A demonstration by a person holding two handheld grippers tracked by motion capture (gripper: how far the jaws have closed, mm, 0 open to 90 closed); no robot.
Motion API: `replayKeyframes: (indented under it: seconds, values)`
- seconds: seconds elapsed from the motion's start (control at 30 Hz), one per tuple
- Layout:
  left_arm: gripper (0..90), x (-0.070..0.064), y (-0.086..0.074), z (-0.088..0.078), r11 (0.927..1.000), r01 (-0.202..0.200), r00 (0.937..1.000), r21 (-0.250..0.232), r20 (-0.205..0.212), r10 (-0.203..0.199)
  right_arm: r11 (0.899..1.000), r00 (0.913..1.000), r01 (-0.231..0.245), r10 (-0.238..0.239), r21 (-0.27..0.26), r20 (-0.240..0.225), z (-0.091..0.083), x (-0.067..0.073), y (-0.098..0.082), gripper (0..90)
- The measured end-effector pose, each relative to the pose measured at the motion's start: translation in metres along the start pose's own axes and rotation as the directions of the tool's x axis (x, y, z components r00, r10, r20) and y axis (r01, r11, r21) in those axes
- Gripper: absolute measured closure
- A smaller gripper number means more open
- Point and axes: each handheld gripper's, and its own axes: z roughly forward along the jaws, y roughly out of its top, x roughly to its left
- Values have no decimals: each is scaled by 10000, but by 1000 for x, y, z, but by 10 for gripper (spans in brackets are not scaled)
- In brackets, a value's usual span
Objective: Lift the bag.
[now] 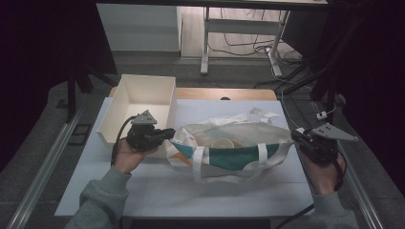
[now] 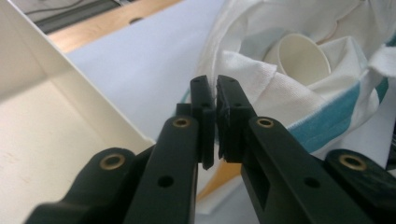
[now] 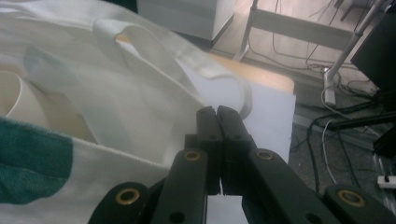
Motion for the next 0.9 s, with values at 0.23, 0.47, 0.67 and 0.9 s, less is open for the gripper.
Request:
replayKeyframes:
  seconds: [0.23, 0.47, 0.67, 0.9]
  values:
    - [860, 16, 7, -7, 9993, 146, 9997, -353, -167, -152, 9992, 9994, 303, -299, -269, 154, 10, -3, 22, 888]
    - [865, 32, 12, 4, 9989, 415, 9983, -223, -399, -424, 9996, 9992, 272, -271, -26, 305, 37, -7, 30, 893]
    - [868, 44, 14, 13, 9980, 627, 9970, 43, -462, -624, 9982, 9983, 420, -436, 428, 380, 63, -12, 30, 895]
    - [875, 50, 16, 19, 9969, 743, 9960, 253, -516, -729, 9934, 9983, 331, -381, 1096, 437, 94, -16, 23, 896]
